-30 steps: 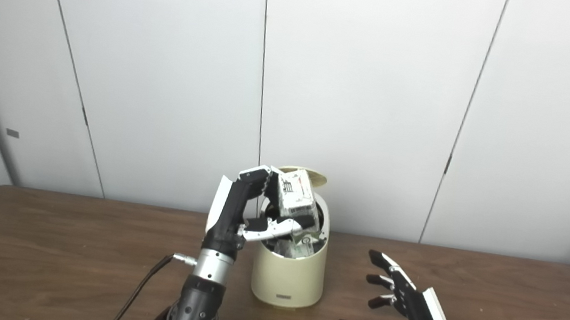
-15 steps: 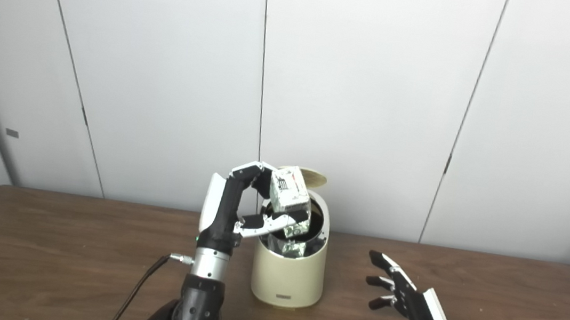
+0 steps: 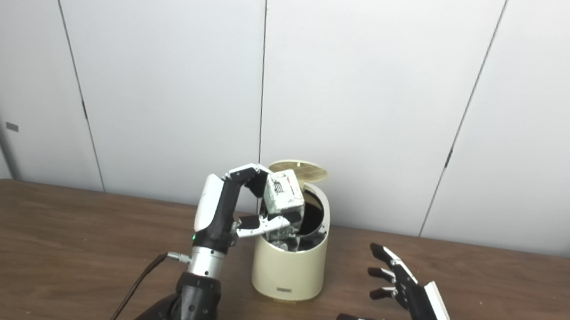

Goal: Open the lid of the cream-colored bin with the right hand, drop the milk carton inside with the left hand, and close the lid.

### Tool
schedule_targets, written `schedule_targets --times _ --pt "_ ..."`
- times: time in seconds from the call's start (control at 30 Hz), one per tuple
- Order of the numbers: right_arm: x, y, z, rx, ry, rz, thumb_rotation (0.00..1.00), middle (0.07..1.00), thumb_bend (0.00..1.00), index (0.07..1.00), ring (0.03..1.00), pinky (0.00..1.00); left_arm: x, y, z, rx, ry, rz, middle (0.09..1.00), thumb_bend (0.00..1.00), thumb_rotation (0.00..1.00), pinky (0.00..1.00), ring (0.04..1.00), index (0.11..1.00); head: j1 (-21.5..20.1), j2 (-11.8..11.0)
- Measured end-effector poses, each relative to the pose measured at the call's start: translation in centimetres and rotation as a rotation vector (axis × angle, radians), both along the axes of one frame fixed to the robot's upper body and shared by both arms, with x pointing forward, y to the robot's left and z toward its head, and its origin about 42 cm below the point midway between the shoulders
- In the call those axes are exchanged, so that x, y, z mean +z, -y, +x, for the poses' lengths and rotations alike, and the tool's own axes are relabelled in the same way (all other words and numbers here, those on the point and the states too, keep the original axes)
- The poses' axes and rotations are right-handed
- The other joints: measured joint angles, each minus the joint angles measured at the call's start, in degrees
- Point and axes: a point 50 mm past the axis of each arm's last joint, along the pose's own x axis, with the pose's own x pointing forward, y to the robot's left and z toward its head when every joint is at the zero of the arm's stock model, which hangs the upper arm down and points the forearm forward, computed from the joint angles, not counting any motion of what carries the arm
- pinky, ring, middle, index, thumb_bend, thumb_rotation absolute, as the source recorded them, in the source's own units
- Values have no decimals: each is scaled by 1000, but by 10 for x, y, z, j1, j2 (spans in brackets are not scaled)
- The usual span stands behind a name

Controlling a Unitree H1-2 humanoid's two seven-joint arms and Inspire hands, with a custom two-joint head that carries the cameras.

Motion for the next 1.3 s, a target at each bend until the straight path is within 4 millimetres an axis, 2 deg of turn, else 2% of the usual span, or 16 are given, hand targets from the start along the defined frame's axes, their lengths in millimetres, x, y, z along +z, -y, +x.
schedule_targets --times 0.17,0.2,0.23,0.3,0.4,0.57,0.8,1.0,1.2,1.3 --pt "0 0 -1 0 1 0 275 901 753 884 799 607 0 -6 6 -43 -49 16 499 504 0 413 431 519 -1 3" --pt "0 0 -1 0 0 0 277 901 754 884 799 608 0 -6 7 -61 -60 25 497 516 0 430 482 504 0 4" --pt "0 0 -1 0 1 1 275 901 755 884 801 619 1 -8 8 -73 -70 39 556 690 72 452 521 562 0 4" --pt "0 0 -1 -1 0 3 268 903 753 884 802 624 6 -10 9 -92 -82 91 631 855 203 489 583 631 0 4" --pt "0 0 -1 0 0 7 266 899 757 882 796 623 16 -14 10 -107 -91 187 661 919 329 521 623 663 1 6" --pt "-1 0 -1 0 -1 9 267 894 766 876 790 622 18 -14 6 -93 -111 213 681 933 388 556 655 691 4 6" --pt "-1 0 -1 2 -1 16 273 895 769 877 784 614 18 -16 1 -94 -109 226 686 933 387 558 661 701 7 7" --pt "-3 1 -1 1 -7 16 260 893 765 875 779 601 14 -17 -6 -91 -111 204 674 915 359 505 616 693 8 8" --pt "-3 0 -1 1 -7 16 248 889 764 873 777 601 15 -20 -15 -104 -98 114 589 802 232 428 525 626 11 7" --pt "-3 0 -1 1 -7 16 247 887 764 874 774 593 11 -25 -23 -119 -102 58 581 749 161 410 512 614 13 7"
